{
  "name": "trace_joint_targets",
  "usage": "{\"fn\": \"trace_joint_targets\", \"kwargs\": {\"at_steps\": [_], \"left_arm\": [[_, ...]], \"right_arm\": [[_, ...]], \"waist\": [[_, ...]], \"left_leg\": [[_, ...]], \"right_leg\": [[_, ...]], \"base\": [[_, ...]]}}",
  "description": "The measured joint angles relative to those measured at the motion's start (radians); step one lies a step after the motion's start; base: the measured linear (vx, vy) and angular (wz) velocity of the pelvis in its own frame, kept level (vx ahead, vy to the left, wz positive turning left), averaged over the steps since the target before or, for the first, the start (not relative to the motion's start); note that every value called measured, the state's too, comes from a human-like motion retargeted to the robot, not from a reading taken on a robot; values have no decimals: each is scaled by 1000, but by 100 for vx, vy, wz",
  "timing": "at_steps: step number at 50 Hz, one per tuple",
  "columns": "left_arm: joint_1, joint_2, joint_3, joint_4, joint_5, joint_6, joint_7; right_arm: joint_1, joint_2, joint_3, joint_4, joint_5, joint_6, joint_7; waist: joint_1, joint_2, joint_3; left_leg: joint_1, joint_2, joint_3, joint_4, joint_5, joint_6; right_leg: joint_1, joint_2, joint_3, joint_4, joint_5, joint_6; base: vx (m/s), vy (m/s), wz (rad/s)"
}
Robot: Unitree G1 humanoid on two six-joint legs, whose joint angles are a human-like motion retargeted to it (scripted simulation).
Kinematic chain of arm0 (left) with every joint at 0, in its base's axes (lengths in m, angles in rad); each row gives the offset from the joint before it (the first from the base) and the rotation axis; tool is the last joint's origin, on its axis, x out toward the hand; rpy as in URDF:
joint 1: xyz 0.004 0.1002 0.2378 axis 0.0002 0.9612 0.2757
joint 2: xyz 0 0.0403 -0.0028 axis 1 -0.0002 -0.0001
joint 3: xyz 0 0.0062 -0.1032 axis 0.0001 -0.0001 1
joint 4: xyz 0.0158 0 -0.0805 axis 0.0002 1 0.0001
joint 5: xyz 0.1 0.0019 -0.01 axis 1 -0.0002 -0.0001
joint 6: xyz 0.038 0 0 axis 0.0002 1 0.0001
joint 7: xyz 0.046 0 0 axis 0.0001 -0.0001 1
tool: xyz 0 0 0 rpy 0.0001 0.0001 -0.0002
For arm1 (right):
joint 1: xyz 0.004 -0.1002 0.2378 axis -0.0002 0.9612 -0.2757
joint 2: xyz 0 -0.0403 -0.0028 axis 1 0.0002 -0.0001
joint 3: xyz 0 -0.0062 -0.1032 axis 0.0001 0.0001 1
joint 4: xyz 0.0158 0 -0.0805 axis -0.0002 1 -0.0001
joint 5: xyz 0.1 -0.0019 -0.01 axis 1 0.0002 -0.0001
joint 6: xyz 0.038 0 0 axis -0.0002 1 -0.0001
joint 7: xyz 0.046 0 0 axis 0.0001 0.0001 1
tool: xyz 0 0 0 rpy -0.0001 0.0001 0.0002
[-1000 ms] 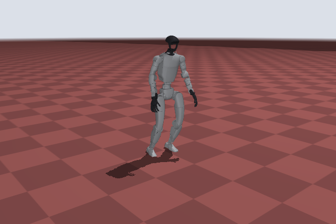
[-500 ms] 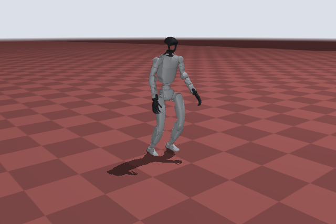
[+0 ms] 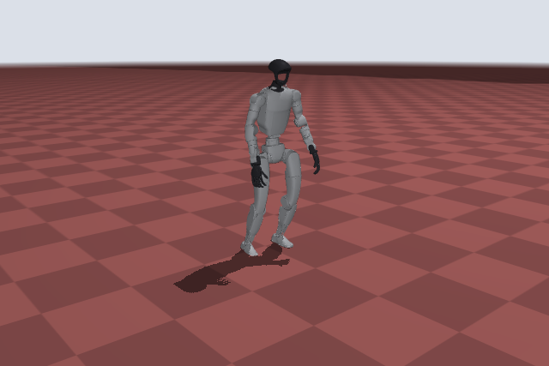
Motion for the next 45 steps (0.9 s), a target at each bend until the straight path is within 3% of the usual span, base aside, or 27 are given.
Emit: {"fn": "trace_joint_targets", "kwargs": {"at_steps": [2, 4, 5, 7, 8, 10, 12, 15, 18, 23, 25, 27, 28, 30, 32, 35, 37, 38, 40, 45], "left_arm": [[-21, 8, 57, 6, 1, 50, 55], [17, 12, 59, -6, -85, 58, 169], [50, 11, 48, -13, -144, 49, 226], [117, 13, 16, -27, -229, 30, 235], [145, 15, 1, -31, -252, 21, 210], [191, 17, -15, -33, -261, -8, 145], [220, 17, -21, -32, -258, -28, 110], [221, 18, -43, -15, -268, -30, 111], [186, 10, -57, 28, -264, -26, 108], [139, -11, -68, 58, -237, -30, 100], [108, -17, -55, 58, -217, -23, 98], [54, -20, -12, 65, -189, 0, 103], [33, -19, 11, 66, -171, 16, 110], [23, -16, 35, 50, -164, 48, 156], [62, -20, 8, 14, -226, 43, 235], [149, -30, -34, -38, -279, 6, 242], [196, -31, -28, -65, -277, -20, 180], [213, -32, -20, -72, -275, -35, 153], [227, -34, -14, -72, -283, -51, 129], [181, -31, -53, -17, -265, -13, 133]], "right_arm": [[-10, 5, -10, -27, -1, 12, -62], [50, 12, -11, -92, 5, -6, -139], [97, 17, -11, -129, 5, -17, -166], [190, 23, -9, -173, -1, -7, -131], [227, 27, -11, -178, -10, 2, -99], [273, 42, -12, -159, -22, -4, -43], [281, 57, -7, -123, -8, -26, -37], [254, 72, 9, -59, 13, -30, -68], [217, 83, 29, 5, -2, -13, -80], [182, 81, 53, 14, -17, -18, -53], [151, 69, 53, 4, -1, -25, -38], [89, 56, 32, 1, 17, -16, -39], [64, 51, 18, -6, 21, -8, -52], [50, 46, -9, -49, 26, -4, -125], [103, 48, -21, -118, 21, -21, -204], [215, 50, -28, -182, -23, -4, -152], [260, 57, -35, -175, -55, 4, -82], [274, 63, -35, -165, -57, -8, -64], [283, 74, -26, -131, -31, -34, -61], [255, 75, 16, -35, -8, -10, -60]], "waist": [[-2, -17, 19], [-6, -37, -29], [-9, -45, -66], [-14, -45, -146], [-15, -42, -175], [-19, -40, -212], [-28, -41, -223], [-29, -41, -210], [-17, -34, -176], [-9, -31, -140], [-8, -29, -105], [-17, -34, -44], [-26, -39, -26], [-46, -47, -25], [-44, -55, -74], [-16, -53, -171], [-8, -48, -212], [-9, -48, -223], [-18, -52, -229], [-7, -46, -193]], "left_leg": [[-125, 15, 14, 247, -92, 70], [-152, 19, 23, 211, -15, 15], [-133, 16, 24, 122, 65, -31], [-68, 14, 14, -137, 358, -76], [-37, 18, 12, -258, 528, -85], [0, 28, 33, -405, 744, -131], [14, 30, 60, -444, 715, -163], [31, 26, 51, -455, 637, -158], [55, 35, 22, -439, 649, -151], [76, 29, -50, -399, 675, -143], [93, 17, -56, -334, 484, -117], [63, 4, -46, -151, 161, -69], [15, 1, -42, -27, 35, -34], [-112, 7, -33, 190, -67, 43], [-152, 10, -8, 163, 52, 13], [-65, 8, -15, -159, 447, -77], [-14, 22, 4, -326, 651, -117], [-2, 31, 40, -362, 663, -134], [15, 41, 103, -388, 608, -143], [59, 26, -4, -380, 587, -119]], "right_leg": [[-115, -13, -11, 240, -113, -75], [-146, -25, -37, 214, -24, -7], [-131, -27, -49, 132, 70, 54], [-62, -4, -60, -139, 398, 133], [-26, 9, -65, -270, 580, 146], [16, 24, -88, -430, 822, 174], [25, 27, -129, -458, 827, 188], [28, 35, -158, -424, 756, 168], [50, 54, -119, -392, 718, 143], [77, 59, -16, -392, 755, 148], [97, 55, 30, -337, 554, 135], [89, 42, 23, -174, 210, 107], [59, 34, 4, -73, 70, 71], [-41, 23, -22, 117, -68, -33], [-98, 9, -38, 120, 53, -4], [-26, 27, -35, -206, 514, 132], [22, 31, -50, -386, 753, 173], [31, 28, -69, -419, 776, 187], [42, 21, -88, -438, 727, 195], [71, 48, -10, -391, 698, 172]], "base": [[-6, -2, 6], [12, -4, 19], [20, -5, 26], [19, -5, 32], [14, -6, 30], [9, -6, 21], [2, -3, 5], [0, 0, 0], [0, 0, 0], [0, 0, 0], [-4, 1, 4], [-14, 2, 19], [-16, 1, 32], [-11, 1, 34], [5, 1, -4], [15, -1, -21], [9, -2, -7], [0, 0, 0], [-2, 0, 10], [-5, 1, 4]]}}
